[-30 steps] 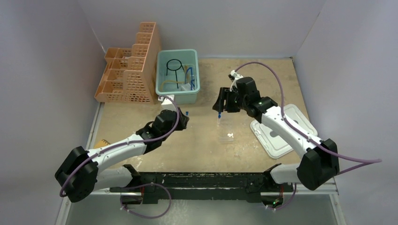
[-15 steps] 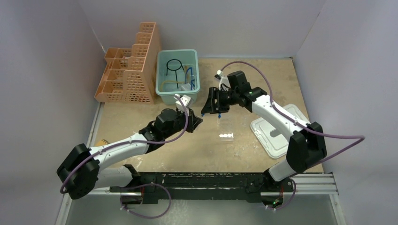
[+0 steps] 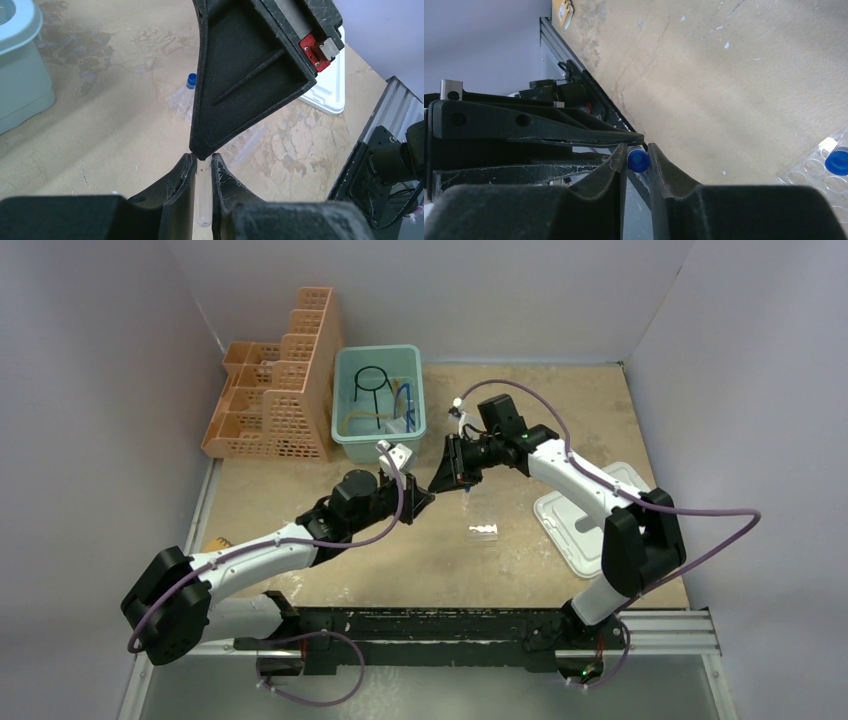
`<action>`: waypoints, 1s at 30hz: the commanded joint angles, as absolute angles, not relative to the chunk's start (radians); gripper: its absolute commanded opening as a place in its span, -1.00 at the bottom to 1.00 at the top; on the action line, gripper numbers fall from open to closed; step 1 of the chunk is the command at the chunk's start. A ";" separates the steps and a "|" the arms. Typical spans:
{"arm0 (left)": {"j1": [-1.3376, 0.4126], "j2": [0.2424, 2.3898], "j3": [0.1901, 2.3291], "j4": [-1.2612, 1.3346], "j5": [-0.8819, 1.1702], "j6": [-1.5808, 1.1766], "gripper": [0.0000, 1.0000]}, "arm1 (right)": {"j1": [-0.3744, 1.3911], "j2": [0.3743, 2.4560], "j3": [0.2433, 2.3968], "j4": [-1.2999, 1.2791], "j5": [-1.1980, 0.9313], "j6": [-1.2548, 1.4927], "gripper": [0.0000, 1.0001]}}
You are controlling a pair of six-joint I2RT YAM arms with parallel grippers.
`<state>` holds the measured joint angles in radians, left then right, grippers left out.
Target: Organize the chemistry lab equipment
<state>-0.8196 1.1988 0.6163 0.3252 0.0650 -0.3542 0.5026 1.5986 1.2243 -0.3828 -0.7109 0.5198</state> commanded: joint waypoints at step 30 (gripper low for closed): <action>-0.742 1.098 0.530 0.364 -0.283 -0.798 0.17 | 0.904 1.234 0.990 -0.336 0.647 0.483 -0.88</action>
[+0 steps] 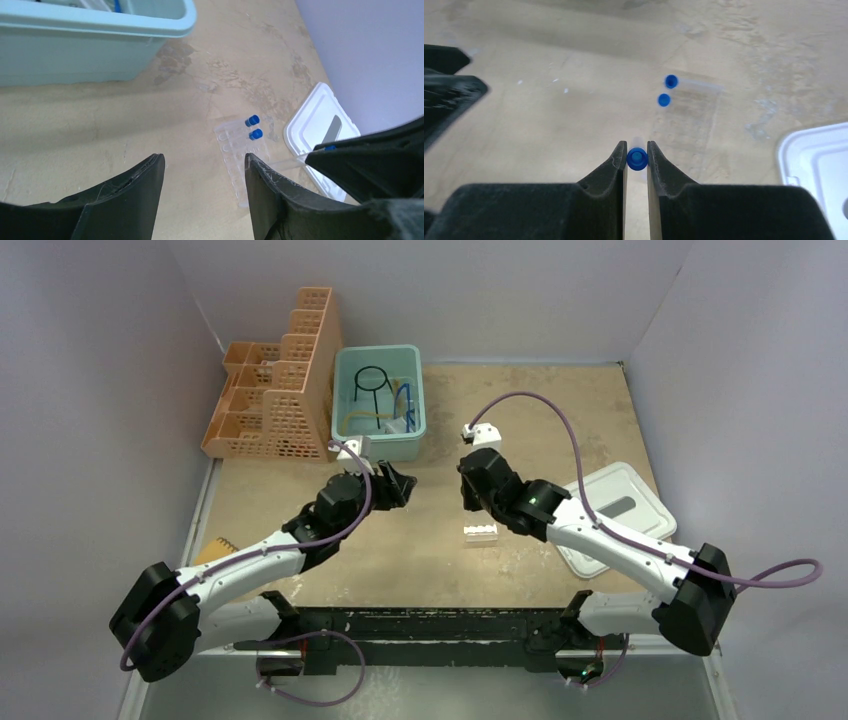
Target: Organize the chemistry lab equipment
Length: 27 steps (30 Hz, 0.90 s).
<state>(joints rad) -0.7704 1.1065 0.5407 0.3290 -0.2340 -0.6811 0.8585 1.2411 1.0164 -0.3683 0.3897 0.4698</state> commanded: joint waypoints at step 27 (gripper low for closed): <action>-0.696 1.149 0.554 0.287 -0.308 -0.855 0.14 | 0.952 1.281 0.740 -0.005 0.698 0.521 -0.85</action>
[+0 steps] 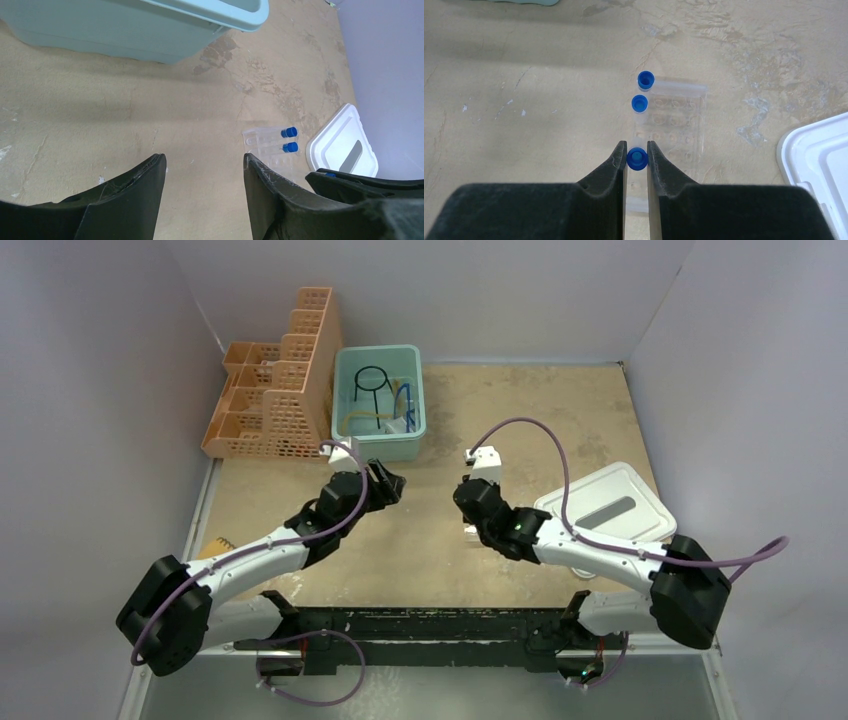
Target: Organize the chemistry lab equipment
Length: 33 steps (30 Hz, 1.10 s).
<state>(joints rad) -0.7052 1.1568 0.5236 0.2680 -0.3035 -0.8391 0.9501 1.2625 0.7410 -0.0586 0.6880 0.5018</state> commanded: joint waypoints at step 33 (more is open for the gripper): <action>-0.669 1.108 0.519 0.285 -0.308 -0.850 0.14 | 0.953 1.385 0.725 0.059 0.712 0.515 -0.75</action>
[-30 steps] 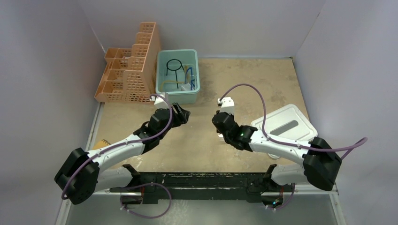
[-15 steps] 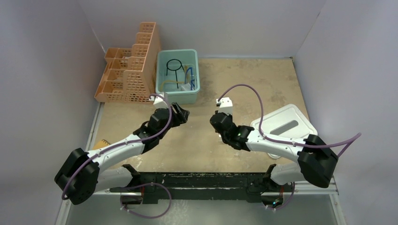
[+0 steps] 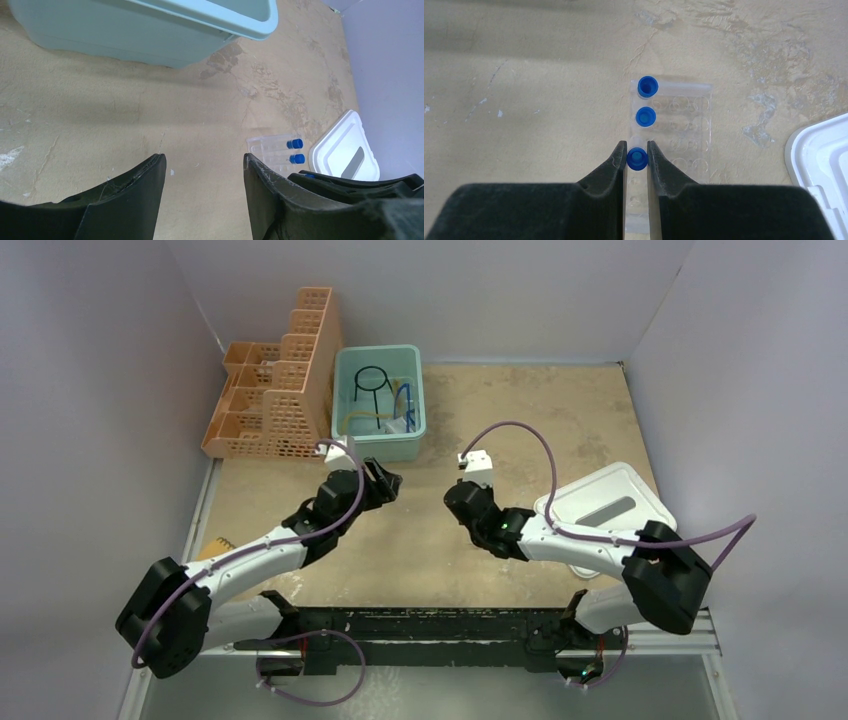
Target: Organize the chemistry lab equipment
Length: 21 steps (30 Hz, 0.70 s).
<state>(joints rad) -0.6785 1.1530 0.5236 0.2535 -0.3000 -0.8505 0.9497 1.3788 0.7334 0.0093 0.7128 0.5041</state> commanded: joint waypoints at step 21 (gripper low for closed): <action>-0.667 1.023 0.415 0.324 -0.350 -0.888 0.14 | 0.904 1.456 0.853 -0.185 0.664 0.604 -0.54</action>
